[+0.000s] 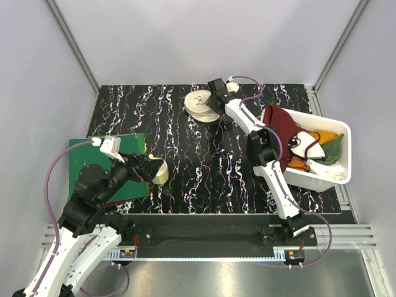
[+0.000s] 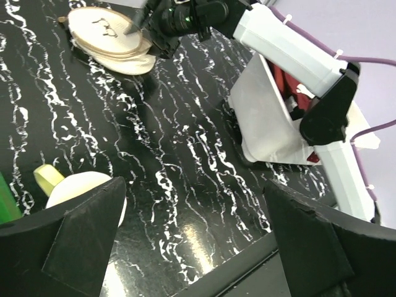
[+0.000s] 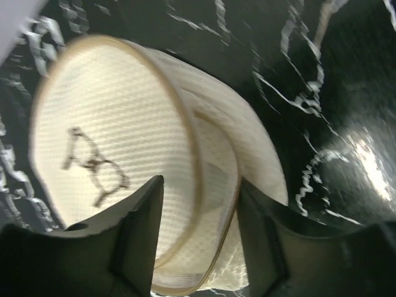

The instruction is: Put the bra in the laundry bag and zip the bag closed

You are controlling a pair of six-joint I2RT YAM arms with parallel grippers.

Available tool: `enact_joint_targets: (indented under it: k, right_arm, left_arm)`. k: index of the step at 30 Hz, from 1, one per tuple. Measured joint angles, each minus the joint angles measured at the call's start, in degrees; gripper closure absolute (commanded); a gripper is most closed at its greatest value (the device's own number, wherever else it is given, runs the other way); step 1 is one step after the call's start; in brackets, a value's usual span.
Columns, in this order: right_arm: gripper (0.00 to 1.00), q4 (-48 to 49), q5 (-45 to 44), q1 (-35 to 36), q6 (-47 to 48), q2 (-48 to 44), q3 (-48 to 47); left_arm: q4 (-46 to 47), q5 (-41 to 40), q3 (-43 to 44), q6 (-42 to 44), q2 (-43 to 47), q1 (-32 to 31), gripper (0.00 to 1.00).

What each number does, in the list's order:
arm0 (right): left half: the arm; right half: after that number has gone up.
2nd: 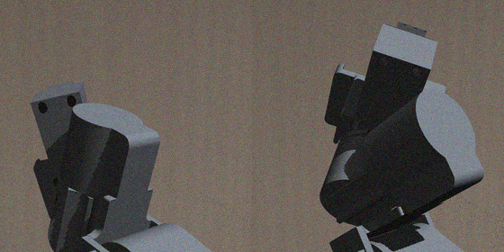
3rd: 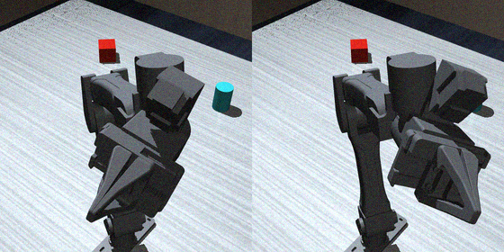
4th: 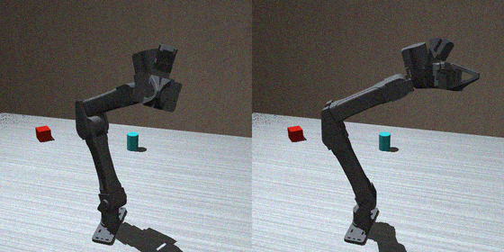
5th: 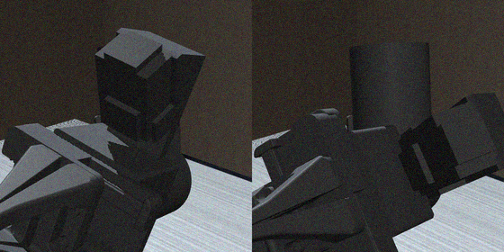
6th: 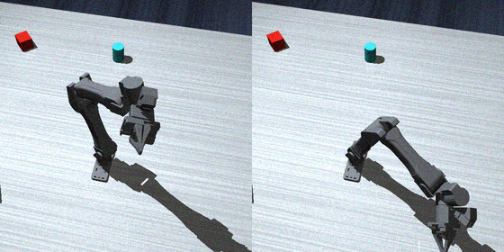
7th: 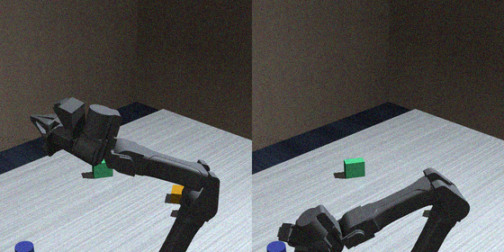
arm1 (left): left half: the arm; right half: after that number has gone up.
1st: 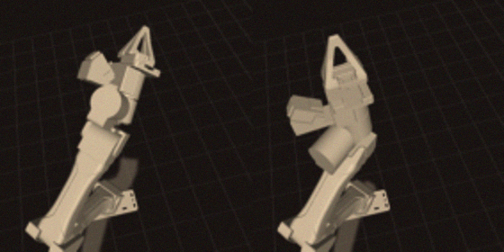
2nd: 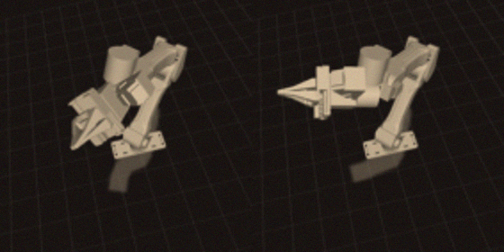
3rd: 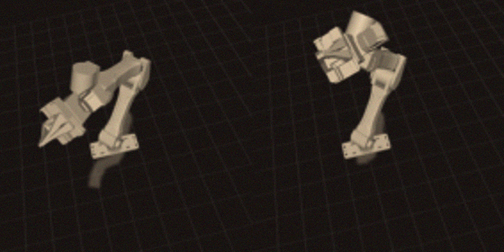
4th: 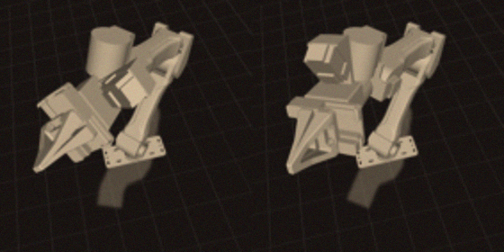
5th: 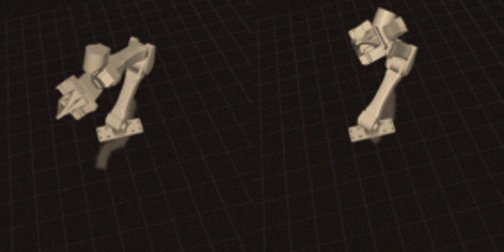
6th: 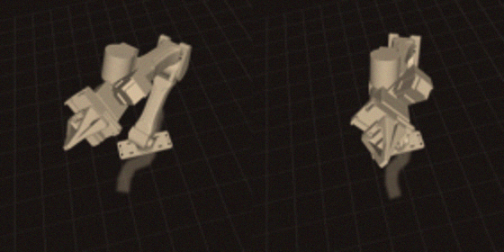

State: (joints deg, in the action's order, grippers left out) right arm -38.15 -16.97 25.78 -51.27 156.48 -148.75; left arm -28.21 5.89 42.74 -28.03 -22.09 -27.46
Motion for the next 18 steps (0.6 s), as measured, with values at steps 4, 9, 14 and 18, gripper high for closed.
enact_joint_targets:
  k: [4,9,14,18]
  right_arm:
    - [0.69,1.8,-0.4,0.4,-0.8,-3.3,8.3]
    - [0.98,2.7,-2.4,2.3,4.3,-13.5,23.4]
    - [1.0,8.6,-1.4,5.7,11.2,-32.5,48.6]
    - [1.0,15.6,5.9,6.8,16.3,-47.8,66.0]
  left_arm:
    - [-1.4,-0.3,0.5,0.5,-0.6,0.0,0.01]
    - [-1.9,-0.1,2.3,0.6,-4.2,0.0,0.01]
    - [-1.7,0.5,3.0,-0.5,-10.9,0.0,0.05]
    - [-1.0,2.1,3.4,-1.5,-19.1,0.0,0.17]
